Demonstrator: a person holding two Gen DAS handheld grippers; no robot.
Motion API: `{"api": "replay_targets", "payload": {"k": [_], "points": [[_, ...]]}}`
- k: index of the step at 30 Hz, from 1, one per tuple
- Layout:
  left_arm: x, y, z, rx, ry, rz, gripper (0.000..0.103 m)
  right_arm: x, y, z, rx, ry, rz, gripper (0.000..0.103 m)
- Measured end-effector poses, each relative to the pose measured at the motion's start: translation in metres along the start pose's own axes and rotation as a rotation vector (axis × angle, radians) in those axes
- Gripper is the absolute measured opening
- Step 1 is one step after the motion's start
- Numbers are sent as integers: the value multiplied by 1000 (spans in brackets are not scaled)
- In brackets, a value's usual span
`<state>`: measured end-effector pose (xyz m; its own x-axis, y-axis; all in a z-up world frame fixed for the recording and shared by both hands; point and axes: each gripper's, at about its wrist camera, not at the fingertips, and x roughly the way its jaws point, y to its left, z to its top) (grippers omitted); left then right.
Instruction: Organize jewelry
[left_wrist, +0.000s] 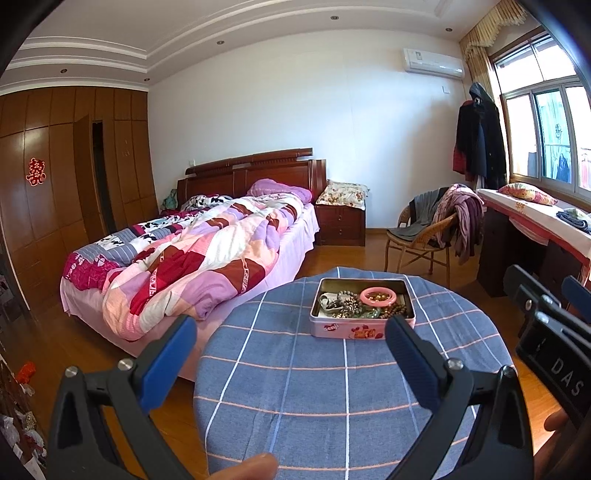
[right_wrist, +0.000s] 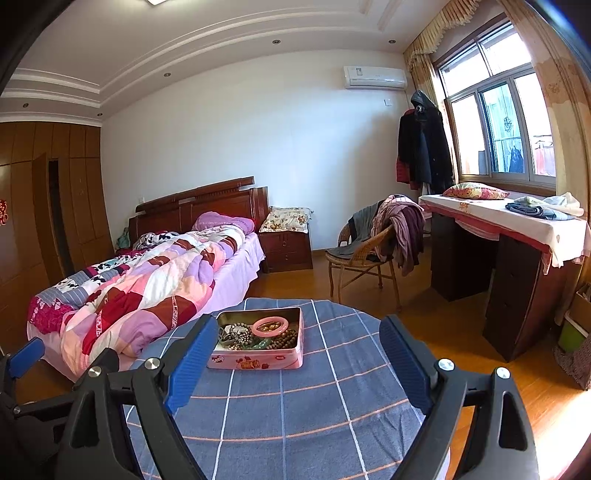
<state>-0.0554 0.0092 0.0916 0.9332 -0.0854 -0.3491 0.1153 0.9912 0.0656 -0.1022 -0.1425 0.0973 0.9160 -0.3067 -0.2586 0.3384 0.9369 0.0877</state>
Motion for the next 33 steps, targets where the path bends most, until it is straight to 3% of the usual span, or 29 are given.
{"api": "replay_targets", "payload": {"k": [24, 30, 33], "points": [[-5, -2, 5, 5, -25, 9, 103, -2, -1, -1, 5, -2, -3, 89], [-6, -2, 7, 27, -68, 74, 103, 0, 1, -3, -1, 4, -9, 89], [-4, 0, 8, 23, -68, 71, 103, 1, 1, -3, 3, 7, -7, 89]]}}
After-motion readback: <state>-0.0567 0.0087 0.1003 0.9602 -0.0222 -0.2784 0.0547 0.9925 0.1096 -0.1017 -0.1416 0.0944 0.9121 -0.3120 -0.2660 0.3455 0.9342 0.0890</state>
